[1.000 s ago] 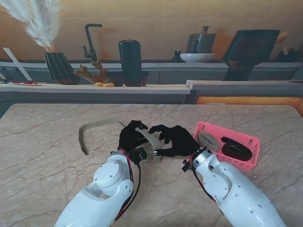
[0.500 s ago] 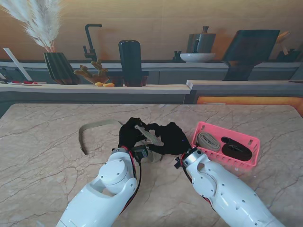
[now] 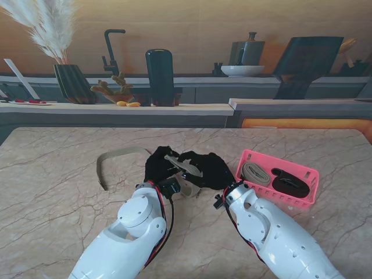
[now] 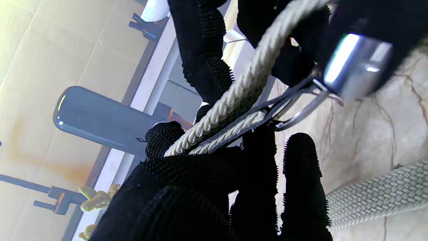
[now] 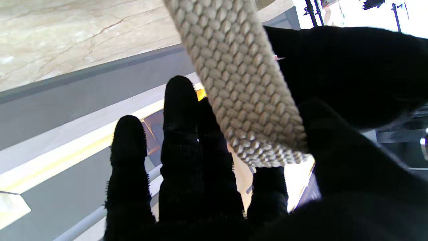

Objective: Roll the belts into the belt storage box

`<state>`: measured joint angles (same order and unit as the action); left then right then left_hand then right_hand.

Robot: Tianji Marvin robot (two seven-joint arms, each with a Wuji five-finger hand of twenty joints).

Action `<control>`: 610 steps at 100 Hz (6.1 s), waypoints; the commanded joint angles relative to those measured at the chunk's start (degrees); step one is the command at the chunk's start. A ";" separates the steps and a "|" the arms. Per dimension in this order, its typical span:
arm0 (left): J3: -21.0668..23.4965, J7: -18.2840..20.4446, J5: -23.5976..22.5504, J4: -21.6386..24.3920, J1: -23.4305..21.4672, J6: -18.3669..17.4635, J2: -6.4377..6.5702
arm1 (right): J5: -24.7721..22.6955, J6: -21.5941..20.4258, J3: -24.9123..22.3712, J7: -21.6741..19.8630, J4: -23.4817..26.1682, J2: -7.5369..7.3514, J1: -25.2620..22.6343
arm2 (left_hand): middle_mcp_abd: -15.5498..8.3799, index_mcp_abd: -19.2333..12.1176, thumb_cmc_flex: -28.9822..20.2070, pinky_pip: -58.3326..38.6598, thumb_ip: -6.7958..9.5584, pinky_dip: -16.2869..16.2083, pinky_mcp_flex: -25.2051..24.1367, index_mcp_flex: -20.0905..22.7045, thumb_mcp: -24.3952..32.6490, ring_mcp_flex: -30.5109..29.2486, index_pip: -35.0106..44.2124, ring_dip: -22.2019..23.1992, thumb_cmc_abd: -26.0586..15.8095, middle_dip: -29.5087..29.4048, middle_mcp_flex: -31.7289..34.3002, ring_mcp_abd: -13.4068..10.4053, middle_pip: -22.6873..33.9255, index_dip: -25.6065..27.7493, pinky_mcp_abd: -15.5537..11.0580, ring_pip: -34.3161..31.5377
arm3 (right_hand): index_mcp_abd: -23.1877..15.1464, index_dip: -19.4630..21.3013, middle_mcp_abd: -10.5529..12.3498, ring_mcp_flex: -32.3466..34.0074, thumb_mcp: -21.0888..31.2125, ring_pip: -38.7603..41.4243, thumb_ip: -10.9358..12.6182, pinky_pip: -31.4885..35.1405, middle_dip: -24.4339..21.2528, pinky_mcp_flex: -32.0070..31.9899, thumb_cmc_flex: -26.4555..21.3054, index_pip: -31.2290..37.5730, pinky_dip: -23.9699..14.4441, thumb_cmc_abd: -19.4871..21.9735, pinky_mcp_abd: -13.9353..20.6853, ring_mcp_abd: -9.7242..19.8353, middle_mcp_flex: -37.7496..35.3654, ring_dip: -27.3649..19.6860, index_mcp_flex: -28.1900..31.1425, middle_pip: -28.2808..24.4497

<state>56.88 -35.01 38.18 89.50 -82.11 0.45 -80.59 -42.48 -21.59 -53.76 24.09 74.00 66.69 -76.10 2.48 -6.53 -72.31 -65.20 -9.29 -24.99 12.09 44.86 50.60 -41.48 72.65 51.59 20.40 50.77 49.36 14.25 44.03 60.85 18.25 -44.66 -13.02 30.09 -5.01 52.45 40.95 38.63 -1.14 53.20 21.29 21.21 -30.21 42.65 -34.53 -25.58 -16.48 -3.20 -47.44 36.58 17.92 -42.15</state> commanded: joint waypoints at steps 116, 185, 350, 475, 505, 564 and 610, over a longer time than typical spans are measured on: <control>-0.90 -2.57 10.41 2.86 -1.52 -1.00 -0.71 | -14.52 5.10 6.54 20.13 -6.18 -0.61 6.05 | -2.18 -0.35 -1.66 -1.73 -2.48 0.97 0.53 -1.40 -2.11 -1.10 4.20 -0.19 0.70 0.21 0.20 -2.54 5.63 -0.47 -1.70 -2.58 | -7.67 -11.87 2.62 8.15 -4.20 6.69 -5.29 12.02 -0.54 5.24 -15.79 18.95 6.60 5.82 -1.44 -0.29 -12.84 -2.52 18.65 -2.02; -2.68 2.94 -9.98 -4.02 0.30 1.65 -0.36 | -11.72 6.53 -0.18 13.34 1.48 -0.49 2.62 | 2.06 1.45 13.75 2.52 1.11 -7.07 -2.17 -13.41 -5.92 5.18 -16.47 -4.71 5.07 -3.69 -4.59 -2.87 -20.23 -25.54 -4.34 2.66 | -6.49 -7.65 2.41 9.49 -0.03 1.54 -6.80 11.21 -2.85 5.43 -16.11 18.14 8.04 3.59 -1.51 -0.41 -15.58 -4.07 22.48 1.03; -2.42 10.84 -71.28 -6.10 1.48 1.91 10.85 | -10.09 9.02 -0.87 3.54 5.00 -1.31 2.63 | 10.48 13.89 31.90 6.06 5.54 -5.99 -5.46 -22.94 -21.41 15.51 -46.70 -19.19 4.84 -31.01 -22.25 3.15 -23.32 -37.40 1.92 12.05 | -3.15 -5.11 -0.45 10.61 4.96 2.17 -7.88 10.91 -1.95 4.97 -16.10 15.29 7.22 0.15 -3.52 -2.79 -18.09 -2.34 26.80 1.74; -8.85 10.41 -85.86 -9.15 7.87 -4.77 13.64 | -5.76 10.32 3.24 -1.70 3.08 -0.69 5.66 | 10.44 10.43 16.52 -8.02 4.06 -7.42 17.99 -3.35 -12.39 -13.91 -19.43 -18.84 5.50 -20.13 11.91 -1.09 -7.36 -35.48 2.08 -7.02 | -1.96 -5.45 -0.90 10.93 6.35 2.47 -7.43 10.62 -1.42 4.88 -15.63 14.73 6.72 -0.69 -3.97 -3.35 -18.69 -1.77 27.58 2.02; -11.61 8.00 -84.49 -12.98 10.58 -4.15 12.46 | -1.18 11.40 1.97 -5.03 6.62 -0.24 3.28 | 8.12 9.39 23.63 -12.91 7.17 -7.91 21.73 -10.57 -2.69 -17.51 -7.83 -10.93 8.46 -7.30 11.22 -9.00 5.41 -19.33 -0.77 -16.00 | -0.86 -5.47 -1.45 11.00 7.15 2.87 -7.10 10.55 -1.15 4.84 -15.42 14.66 6.54 -0.94 -3.79 -3.62 -18.80 -1.46 27.70 1.76; -10.43 5.88 -67.71 -17.24 9.51 -6.13 7.65 | 15.20 13.81 -5.08 -17.01 13.82 -0.39 -2.58 | 4.86 5.31 7.50 -5.24 3.48 -8.60 12.20 -22.12 -28.41 -7.75 -7.68 -3.69 -5.81 0.42 0.74 -9.98 4.15 -11.09 -3.32 -12.09 | 9.00 0.68 -3.49 -4.83 0.47 -4.49 -2.82 3.98 -1.06 2.70 3.81 -9.65 1.07 -5.18 2.60 -3.00 7.13 -1.45 4.66 7.65; -6.55 11.86 -47.94 -10.87 3.78 -10.19 6.12 | 18.89 8.85 -10.33 -16.17 14.38 -0.21 -5.47 | 4.24 3.05 2.70 -0.33 4.55 -8.21 7.83 -21.80 -36.10 -4.42 -9.34 -2.07 -8.15 2.80 -0.44 -7.67 0.72 -10.20 -2.48 -8.49 | 3.55 0.97 -4.85 -10.98 -0.27 -4.44 -3.91 1.03 -0.41 3.36 8.05 -10.38 -5.05 -6.17 6.97 -0.38 17.18 -0.05 -2.41 10.47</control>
<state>50.35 -23.56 -9.93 77.74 -77.30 -9.35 -73.79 -24.19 -13.05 -63.62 7.82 87.74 66.37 -80.70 8.86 2.47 -62.80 -66.50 -5.02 -32.53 20.88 22.51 13.27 -47.41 62.59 48.13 16.55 50.90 47.97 7.61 42.62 48.82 16.26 -54.09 -8.77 30.93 -10.01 42.66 40.61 31.64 -5.61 54.94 19.90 24.19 -25.43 32.44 -36.92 -29.58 -11.91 -5.39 -32.64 34.81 17.35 -30.81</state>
